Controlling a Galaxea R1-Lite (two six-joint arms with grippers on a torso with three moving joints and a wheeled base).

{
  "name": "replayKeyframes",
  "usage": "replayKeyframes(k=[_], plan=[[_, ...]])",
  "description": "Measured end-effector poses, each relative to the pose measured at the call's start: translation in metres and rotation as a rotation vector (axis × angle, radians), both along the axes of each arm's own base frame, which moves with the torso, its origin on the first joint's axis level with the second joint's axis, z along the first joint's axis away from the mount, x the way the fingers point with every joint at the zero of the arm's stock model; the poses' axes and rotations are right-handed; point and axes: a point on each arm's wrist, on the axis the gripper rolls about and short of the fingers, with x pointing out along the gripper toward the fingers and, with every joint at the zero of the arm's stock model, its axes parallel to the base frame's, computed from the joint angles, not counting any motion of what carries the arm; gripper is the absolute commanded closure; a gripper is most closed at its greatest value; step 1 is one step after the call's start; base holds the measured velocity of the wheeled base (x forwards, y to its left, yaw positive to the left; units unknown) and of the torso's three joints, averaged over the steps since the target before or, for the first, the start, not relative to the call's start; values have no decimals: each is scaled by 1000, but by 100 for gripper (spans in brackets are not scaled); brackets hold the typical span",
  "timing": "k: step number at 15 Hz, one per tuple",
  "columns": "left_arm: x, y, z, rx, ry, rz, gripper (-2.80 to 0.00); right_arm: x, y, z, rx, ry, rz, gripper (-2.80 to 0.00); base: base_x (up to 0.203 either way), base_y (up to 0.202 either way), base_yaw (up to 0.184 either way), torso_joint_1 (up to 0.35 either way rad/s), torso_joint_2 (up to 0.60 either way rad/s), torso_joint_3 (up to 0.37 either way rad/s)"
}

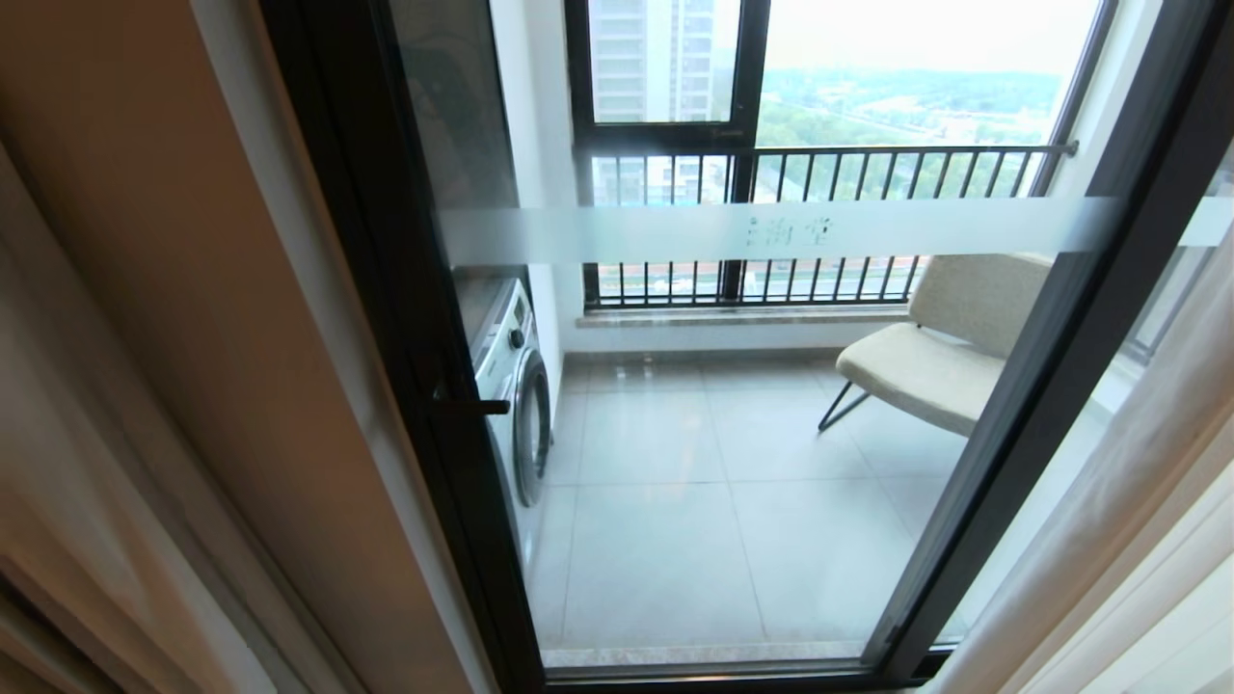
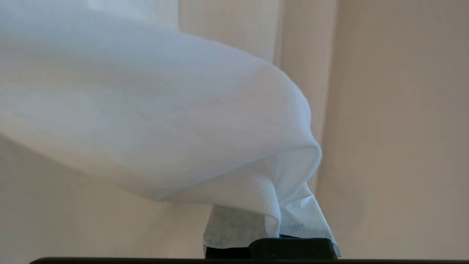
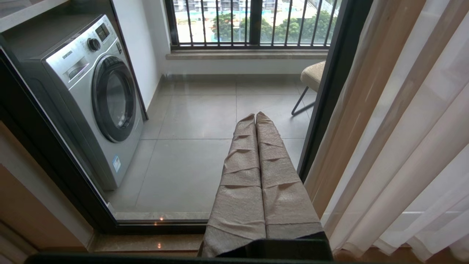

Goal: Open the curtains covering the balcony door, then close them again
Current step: Pull the inner curtains open on both sides

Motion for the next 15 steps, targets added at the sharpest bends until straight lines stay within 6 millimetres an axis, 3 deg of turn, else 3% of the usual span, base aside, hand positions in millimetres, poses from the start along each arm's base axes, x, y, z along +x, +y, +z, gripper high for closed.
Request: replayKeyframes(k=[4,5,15], plan=[[2,-10,3,5,-5,-25,0,0,0,0,0,0,0,0,0,0,0,0,0,0],[1,-11,2,1,-1,-26,-280,0,0,0,0,0,0,0,0,0,0,0,0,0],[-26,-31,-6,-35,41,-17,-280,0,0,0,0,0,0,0,0,0,0,0,0,0]])
